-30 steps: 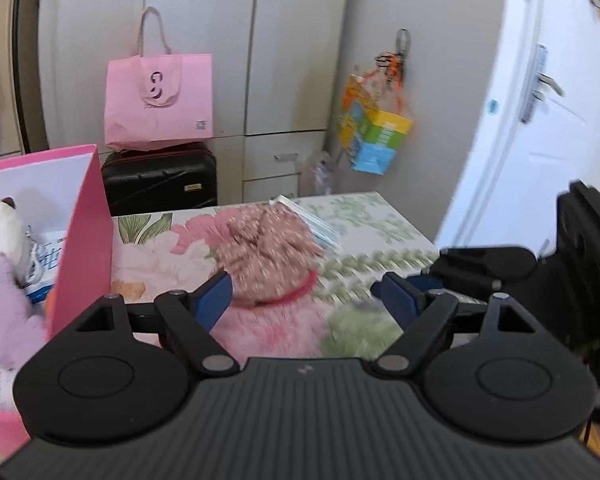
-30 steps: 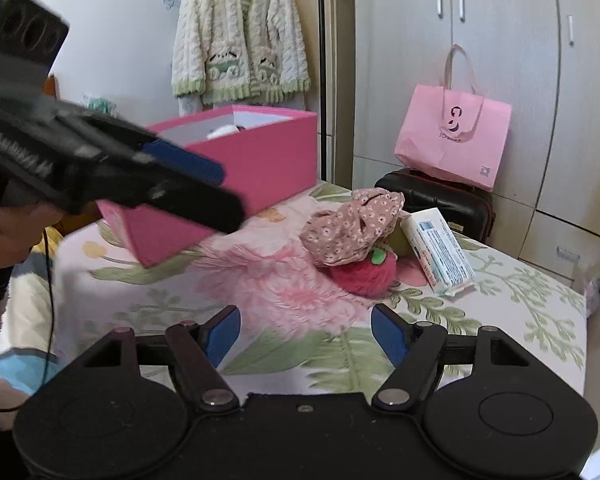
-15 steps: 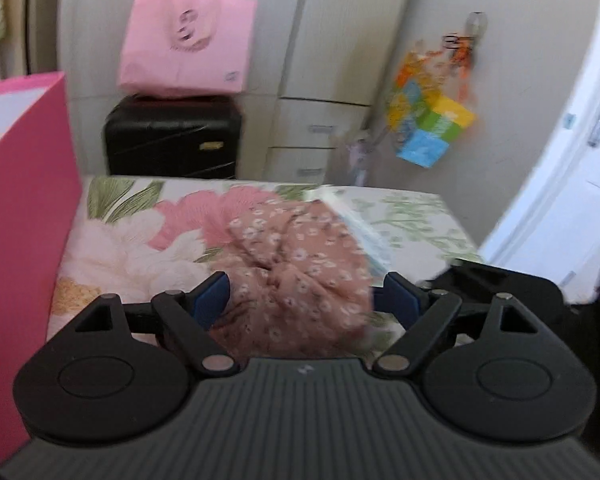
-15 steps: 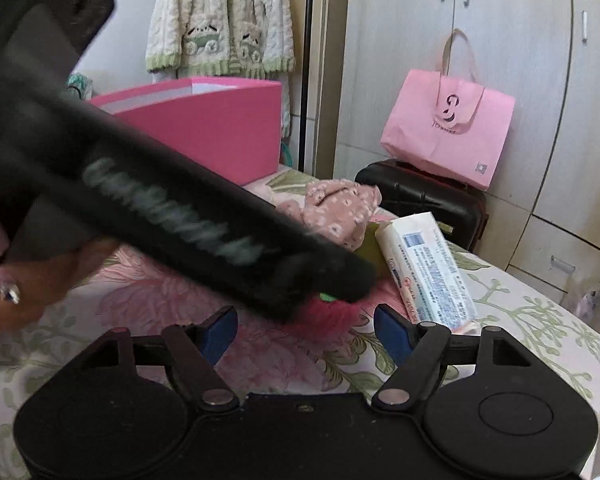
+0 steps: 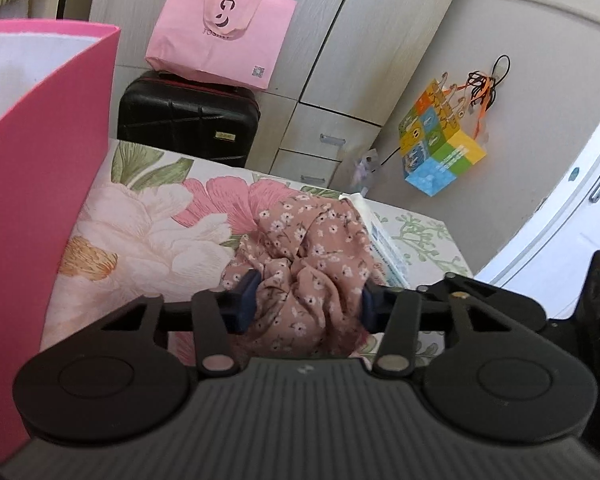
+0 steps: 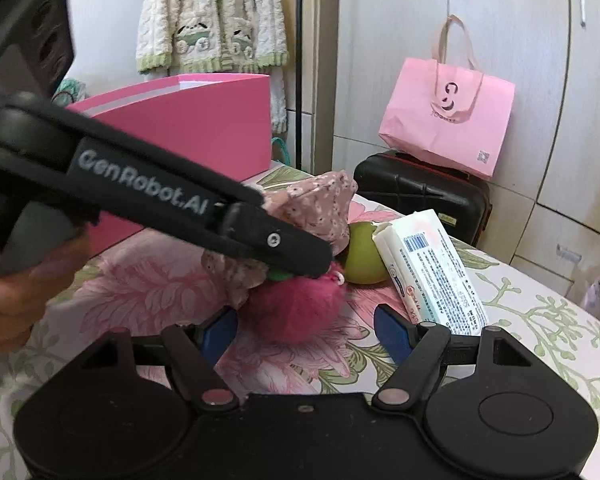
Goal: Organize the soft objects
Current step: 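Close the left gripper on the pink floral scrunchie while the right gripper grasps the pink pompom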
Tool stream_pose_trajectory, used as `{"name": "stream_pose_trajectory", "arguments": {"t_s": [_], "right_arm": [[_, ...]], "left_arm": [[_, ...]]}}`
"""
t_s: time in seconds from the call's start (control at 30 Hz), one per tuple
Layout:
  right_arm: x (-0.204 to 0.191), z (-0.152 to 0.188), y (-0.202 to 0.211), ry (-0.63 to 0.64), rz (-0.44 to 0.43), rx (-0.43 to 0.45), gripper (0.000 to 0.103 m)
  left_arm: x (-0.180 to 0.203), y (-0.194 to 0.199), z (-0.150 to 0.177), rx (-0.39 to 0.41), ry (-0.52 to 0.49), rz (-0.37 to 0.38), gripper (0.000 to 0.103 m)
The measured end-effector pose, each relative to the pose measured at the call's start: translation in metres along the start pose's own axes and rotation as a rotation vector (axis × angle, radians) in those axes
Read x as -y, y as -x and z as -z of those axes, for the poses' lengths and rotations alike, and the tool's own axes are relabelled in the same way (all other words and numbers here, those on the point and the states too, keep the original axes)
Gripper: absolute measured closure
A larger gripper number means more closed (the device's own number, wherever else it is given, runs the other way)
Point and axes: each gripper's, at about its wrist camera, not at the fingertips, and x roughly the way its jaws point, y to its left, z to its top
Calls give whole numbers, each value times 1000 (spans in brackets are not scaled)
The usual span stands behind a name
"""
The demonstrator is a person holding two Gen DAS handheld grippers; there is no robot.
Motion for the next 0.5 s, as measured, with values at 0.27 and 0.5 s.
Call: {"name": "stream_pose_trajectory", "arguments": {"t_s": [0.27, 0.5], "right_arm": [[-11, 1, 0, -8, 1, -7, 69], [-10, 11, 12, -71, 19, -2, 97]], "left_arm": [[-8, 0, -2, 8, 91, 8, 61], [-9, -1, -1, 23, 111, -14, 56]]}}
